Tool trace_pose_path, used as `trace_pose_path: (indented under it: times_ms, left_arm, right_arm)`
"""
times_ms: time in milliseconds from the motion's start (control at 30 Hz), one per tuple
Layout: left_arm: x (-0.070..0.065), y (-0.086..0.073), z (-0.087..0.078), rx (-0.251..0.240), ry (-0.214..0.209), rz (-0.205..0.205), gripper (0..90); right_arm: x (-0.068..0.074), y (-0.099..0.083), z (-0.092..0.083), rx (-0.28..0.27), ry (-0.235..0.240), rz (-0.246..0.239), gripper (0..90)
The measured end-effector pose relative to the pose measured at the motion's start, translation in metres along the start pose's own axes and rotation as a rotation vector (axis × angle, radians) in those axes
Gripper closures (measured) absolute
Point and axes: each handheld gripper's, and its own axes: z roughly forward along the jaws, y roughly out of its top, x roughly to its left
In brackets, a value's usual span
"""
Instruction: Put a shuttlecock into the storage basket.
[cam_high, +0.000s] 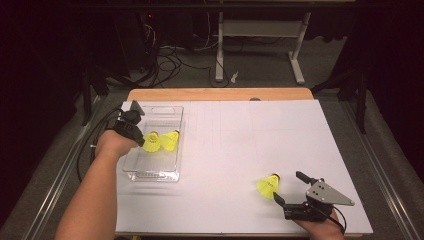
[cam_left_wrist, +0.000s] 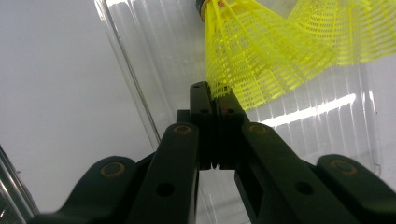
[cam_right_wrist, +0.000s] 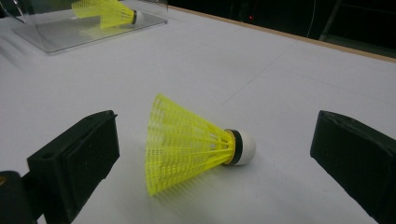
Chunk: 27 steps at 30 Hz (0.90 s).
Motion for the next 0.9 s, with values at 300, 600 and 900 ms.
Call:
trace_pose_path:
  times_ms: [300, 600, 900]
  left_arm:
    - [-0.004, 0.0, 0.0, 0.009, -0.025, 0.015, 77.2]
    - [-0.009, -0.004, -0.009, 0.006, -0.038, 0.036, 60.6]
    - [-0.021, -0.007, -0.033, -0.01, -0.042, 0.06, 54.6]
  right_arm:
    - [0.0, 0.0, 0.0, -0.001, -0.002, -0.002, 1.9]
    - [0.001, 0.001, -0.001, -0.005, 0.0, -0.007, 1.9]
    - [0.002, 0.002, -0.001, -0.008, 0.004, -0.011, 1.9]
